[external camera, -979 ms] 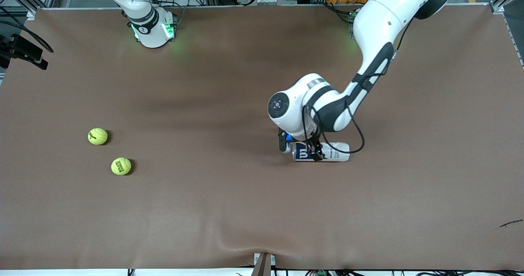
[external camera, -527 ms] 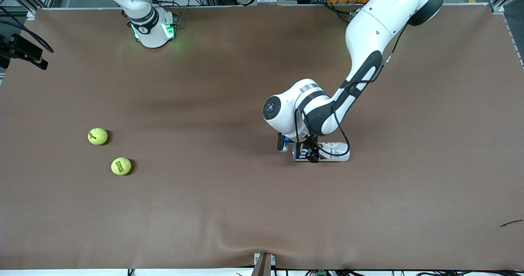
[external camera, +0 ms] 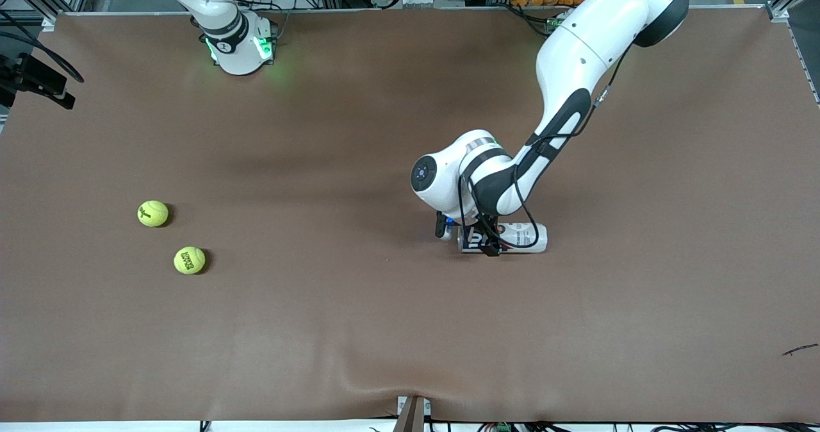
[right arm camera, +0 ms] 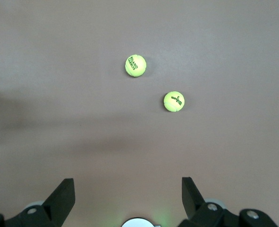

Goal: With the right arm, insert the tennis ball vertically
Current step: 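Lift the can with the left gripper while the right gripper reaches the balls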

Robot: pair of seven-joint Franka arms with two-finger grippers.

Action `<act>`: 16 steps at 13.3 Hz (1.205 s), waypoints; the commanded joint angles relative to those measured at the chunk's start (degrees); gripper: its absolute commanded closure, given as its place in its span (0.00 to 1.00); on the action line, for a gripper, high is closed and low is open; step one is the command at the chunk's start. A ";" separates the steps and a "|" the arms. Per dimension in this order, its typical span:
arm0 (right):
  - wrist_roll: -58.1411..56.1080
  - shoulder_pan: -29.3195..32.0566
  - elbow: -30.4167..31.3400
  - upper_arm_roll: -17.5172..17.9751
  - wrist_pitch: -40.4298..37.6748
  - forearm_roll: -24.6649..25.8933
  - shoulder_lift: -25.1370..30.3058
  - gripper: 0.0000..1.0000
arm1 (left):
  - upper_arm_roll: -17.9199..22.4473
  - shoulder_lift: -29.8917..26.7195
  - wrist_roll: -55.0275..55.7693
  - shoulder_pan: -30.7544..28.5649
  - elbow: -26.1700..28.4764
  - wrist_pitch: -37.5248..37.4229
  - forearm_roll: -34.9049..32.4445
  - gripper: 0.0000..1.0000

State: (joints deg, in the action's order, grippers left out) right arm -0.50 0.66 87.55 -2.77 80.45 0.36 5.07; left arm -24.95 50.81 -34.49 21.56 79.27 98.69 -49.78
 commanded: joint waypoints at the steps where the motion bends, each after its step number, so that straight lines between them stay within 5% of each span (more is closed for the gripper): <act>1: -0.11 0.57 -0.62 0.31 -0.38 0.25 -0.23 0.00 | 0.17 1.13 2.57 0.68 -0.79 -0.52 -1.29 0.00; 11: -0.11 1.36 -0.71 0.22 0.24 0.52 -1.46 0.00 | 0.60 3.42 9.79 0.24 -0.87 1.33 -2.78 0.00; 13: -0.37 1.36 -0.71 0.22 1.02 0.43 -3.56 0.00 | 1.05 3.50 11.01 0.50 -0.87 1.50 -2.78 0.14; 16: -0.64 0.83 -0.89 0.22 1.64 0.34 -8.92 0.00 | 1.05 3.42 11.54 0.68 -1.05 1.51 -2.52 0.22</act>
State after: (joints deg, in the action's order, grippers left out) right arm -0.52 1.22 87.76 -2.92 81.59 0.39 0.00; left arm -24.36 53.36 -24.39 21.59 79.10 99.70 -51.31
